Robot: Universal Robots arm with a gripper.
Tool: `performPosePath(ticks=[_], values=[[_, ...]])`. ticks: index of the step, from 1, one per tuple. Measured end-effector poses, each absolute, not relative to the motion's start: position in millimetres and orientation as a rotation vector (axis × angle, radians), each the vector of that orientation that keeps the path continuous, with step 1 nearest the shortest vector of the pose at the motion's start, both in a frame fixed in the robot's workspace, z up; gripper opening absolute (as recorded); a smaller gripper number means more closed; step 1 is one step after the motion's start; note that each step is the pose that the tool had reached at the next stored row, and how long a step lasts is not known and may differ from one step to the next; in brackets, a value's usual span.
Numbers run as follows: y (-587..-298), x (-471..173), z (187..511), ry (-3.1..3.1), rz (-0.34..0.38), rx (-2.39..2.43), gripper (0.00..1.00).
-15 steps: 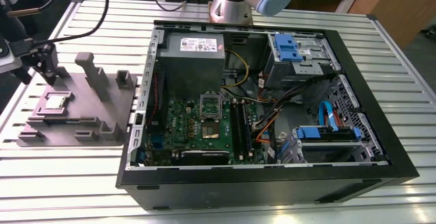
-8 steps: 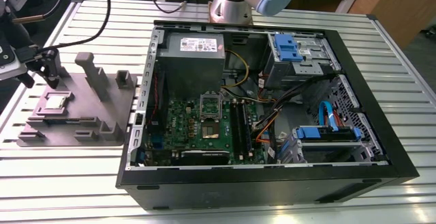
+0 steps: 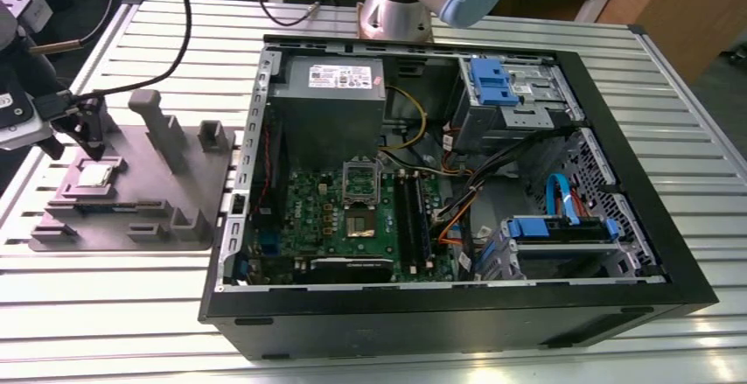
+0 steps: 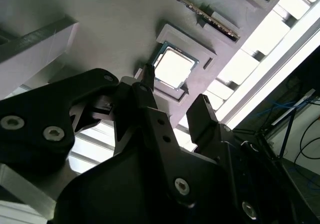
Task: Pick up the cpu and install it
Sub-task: 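Pick up the cpu and move it towards the insertion slot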
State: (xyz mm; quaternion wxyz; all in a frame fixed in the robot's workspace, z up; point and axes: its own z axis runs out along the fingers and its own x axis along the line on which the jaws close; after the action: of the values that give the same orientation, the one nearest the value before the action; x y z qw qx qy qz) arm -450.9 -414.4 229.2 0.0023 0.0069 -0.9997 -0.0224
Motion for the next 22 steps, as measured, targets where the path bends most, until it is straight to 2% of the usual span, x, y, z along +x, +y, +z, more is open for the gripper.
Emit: performPosePath(ticks=[7,8,22], values=[[-414.4,-450.7,228.8,-3.136,-0.069,0.022,0.54],[-414.4,-450.6,228.0,-3.137,-0.068,0.022,0.6],[-414.6,-452.5,205.2,-3.137,-0.064,-0.006,0.6]])
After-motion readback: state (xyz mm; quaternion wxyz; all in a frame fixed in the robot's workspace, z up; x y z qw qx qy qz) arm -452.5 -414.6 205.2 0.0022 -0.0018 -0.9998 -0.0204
